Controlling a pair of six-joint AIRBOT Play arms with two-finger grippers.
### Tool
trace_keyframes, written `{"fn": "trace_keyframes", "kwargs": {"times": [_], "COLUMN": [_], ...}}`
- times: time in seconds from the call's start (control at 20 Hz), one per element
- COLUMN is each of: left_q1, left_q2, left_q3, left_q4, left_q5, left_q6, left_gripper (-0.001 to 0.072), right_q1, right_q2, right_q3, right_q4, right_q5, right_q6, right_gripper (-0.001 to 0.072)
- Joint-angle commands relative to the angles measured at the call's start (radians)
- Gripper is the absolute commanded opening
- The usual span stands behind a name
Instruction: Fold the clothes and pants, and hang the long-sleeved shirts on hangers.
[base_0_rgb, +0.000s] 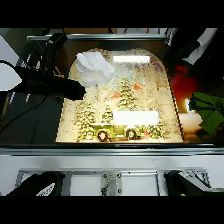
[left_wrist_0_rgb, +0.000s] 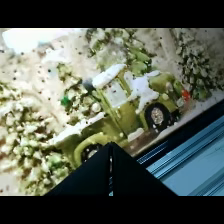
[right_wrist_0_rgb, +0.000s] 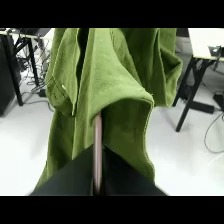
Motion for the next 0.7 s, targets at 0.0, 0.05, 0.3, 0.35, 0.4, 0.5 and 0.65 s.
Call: {"fn": "trace_keyframes", "kwargs": {"times": [0.0,0.05,0.3,0.35,0.4,0.5,0.65], "left_q1": [-0.001,-0.001,-0.001,-0.001,-0.001,-0.001,-0.001], "left_q2": [-0.001,-0.001,-0.001,-0.001,-0.001,-0.001,-0.001], "left_q3": [0.0,0.0,0.0,0.0,0.0,0.0,0.0], "left_q4": [0.0,0.0,0.001,0.001,0.001,0.001,0.002], "left_q5": [0.007,0.008,0.027,0.027,0.027,0.027,0.028], "left_q6": [0.002,0.002,0.002,0.002,0.002,0.002,0.002], "left_gripper": [0.0013,0.0013,0.0013,0.0013,0.0013,0.0013,0.0013], "right_q1": [0.0,0.0,0.0,0.0,0.0,0.0,0.001], "right_q2": [0.01,0.012,0.062,0.078,0.092,0.122,0.151], "right_q3": [0.0,0.0,0.0,0.0,0.0,0.0,0.0], "right_q4": [0.019,0.032,0.085,0.12,0.165,0.267,0.388], "right_q5": [-0.005,-0.016,-0.077,-0.126,-0.174,-0.262,-0.319], "right_q6": [0.0,0.004,0.003,0.003,0.003,0.002,-0.002], "right_gripper": [0.0328,0.0521,0.0605,0.0605,0.0605,0.0604,0.0604]}}
